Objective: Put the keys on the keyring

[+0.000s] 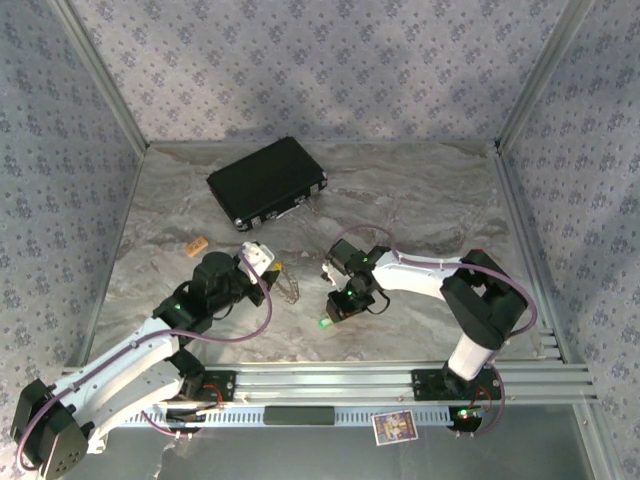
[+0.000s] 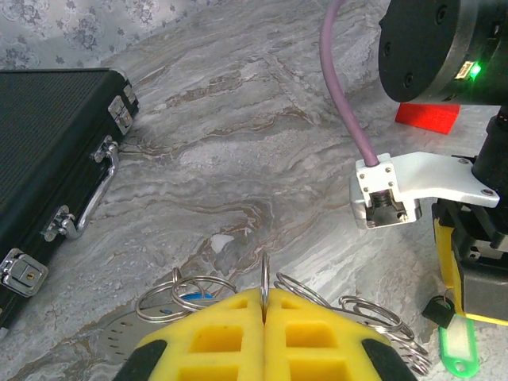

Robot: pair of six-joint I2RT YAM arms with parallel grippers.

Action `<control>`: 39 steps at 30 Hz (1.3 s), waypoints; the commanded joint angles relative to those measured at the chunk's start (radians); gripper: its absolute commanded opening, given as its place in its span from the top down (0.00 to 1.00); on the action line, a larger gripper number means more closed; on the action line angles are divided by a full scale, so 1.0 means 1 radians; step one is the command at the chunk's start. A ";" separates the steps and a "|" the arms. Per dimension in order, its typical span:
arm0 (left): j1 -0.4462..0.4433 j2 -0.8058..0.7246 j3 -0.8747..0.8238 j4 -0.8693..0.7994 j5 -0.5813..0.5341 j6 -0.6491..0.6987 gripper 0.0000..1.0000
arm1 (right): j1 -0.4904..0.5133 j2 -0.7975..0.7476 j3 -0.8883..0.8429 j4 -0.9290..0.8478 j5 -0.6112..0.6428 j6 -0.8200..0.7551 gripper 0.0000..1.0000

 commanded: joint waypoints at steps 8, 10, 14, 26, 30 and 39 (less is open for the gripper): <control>-0.005 -0.016 0.031 0.040 0.023 0.016 1.00 | 0.012 0.013 0.012 -0.020 -0.021 -0.015 0.78; -0.006 -0.015 0.032 0.038 0.023 0.017 1.00 | 0.012 0.013 0.014 -0.021 -0.023 -0.014 0.81; -0.007 -0.017 0.031 0.034 0.023 0.016 1.00 | 0.012 0.009 0.016 -0.023 -0.020 -0.013 0.86; -0.008 -0.011 0.033 0.037 0.031 0.014 1.00 | 0.014 0.007 0.028 -0.033 -0.003 -0.017 0.84; -0.008 -0.009 0.032 0.036 0.032 0.015 1.00 | 0.014 0.008 0.030 -0.033 0.000 -0.016 0.84; -0.009 -0.006 0.033 0.038 0.035 0.016 1.00 | 0.013 0.004 0.033 -0.041 0.012 -0.016 0.90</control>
